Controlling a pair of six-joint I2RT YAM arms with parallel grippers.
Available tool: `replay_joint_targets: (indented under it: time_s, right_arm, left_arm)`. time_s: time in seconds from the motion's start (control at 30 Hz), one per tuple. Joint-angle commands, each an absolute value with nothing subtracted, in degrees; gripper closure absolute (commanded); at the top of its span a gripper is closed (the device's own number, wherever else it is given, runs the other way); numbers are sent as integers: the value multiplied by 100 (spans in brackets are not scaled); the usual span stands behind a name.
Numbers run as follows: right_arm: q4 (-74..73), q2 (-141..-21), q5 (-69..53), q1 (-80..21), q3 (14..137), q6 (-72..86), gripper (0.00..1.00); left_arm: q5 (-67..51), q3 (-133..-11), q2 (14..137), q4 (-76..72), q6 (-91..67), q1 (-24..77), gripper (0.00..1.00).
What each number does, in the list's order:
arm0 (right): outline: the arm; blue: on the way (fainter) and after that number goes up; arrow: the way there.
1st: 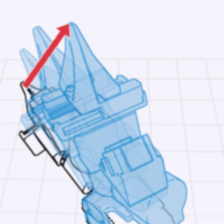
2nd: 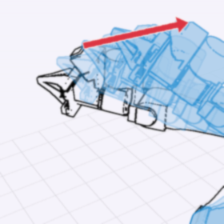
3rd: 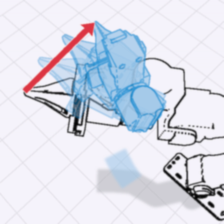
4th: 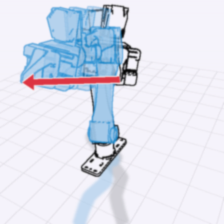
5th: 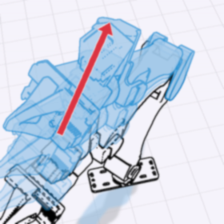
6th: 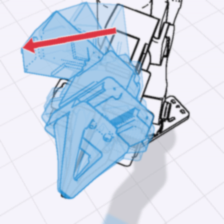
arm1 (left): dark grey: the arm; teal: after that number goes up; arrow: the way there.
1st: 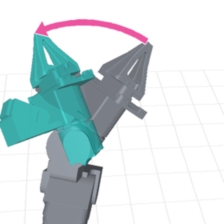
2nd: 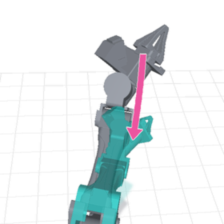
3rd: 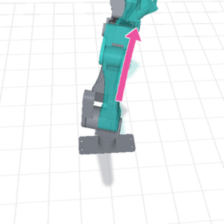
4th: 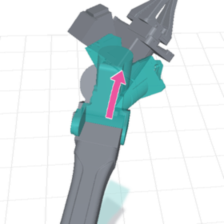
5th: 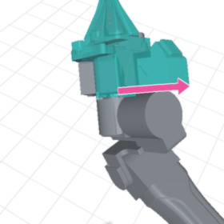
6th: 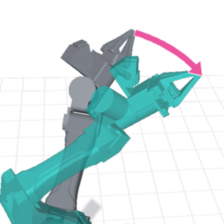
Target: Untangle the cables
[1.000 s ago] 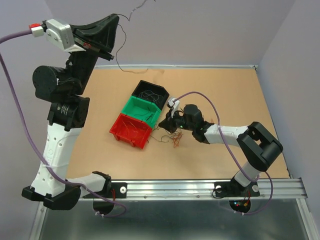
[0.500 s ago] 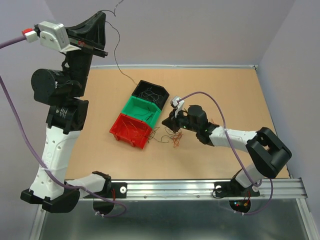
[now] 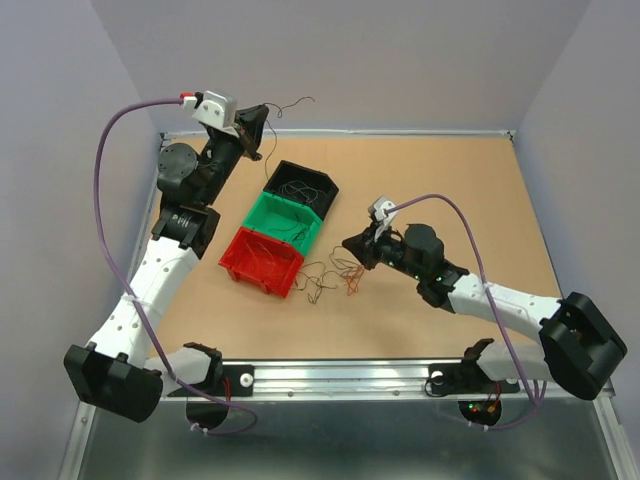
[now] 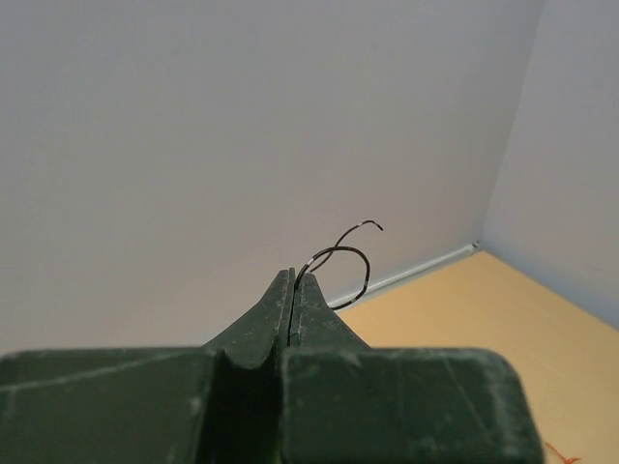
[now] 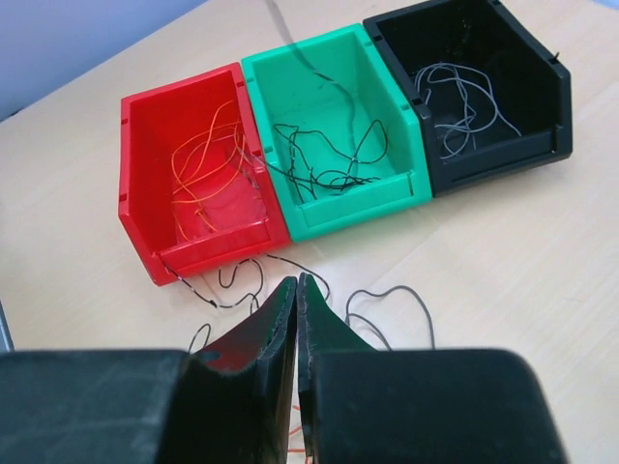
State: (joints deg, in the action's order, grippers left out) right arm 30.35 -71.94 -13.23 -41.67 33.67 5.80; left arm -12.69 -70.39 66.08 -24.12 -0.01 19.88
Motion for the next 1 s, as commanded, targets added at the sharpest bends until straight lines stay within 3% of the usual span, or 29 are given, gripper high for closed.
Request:
replay_joint_targets:
  time_s: [0.0,0.23,0.3,0.63,0.77,0.87,0.97]
  right_arm:
    - [3234,-6786,-1072,-4192,3085,571,92]
    - [3234,-6469,-1203,-4192,2918,563,91]
    - [3243,-6521,-1248,-4192,2953,545,86]
    - [3515,-7786,-1335,-4192,3656,729,82]
    - [3796,-8488,-1178,-4192,4025,835,70]
    - [4025,-8893,-872,-4192,4420,940,55]
    - [4350,-9455,-319,-4192,4912,1160,50]
  left_arm:
    - [-1625,-6663,6556,-3541,26,1723,100]
    - [-1968,-6031,6671,-4121,-211,1582,100]
    - [-2021,-5977,6680,-4236,-193,1573,100]
    - [-2189,-5625,6364,-4272,35,1424,100]
    - [-2512,-5572,6153,-4254,70,1196,100]
    - [-2838,-5590,6021,-4175,44,1187,100]
    - [-3049,-5555,5898,-4087,18,1187,100]
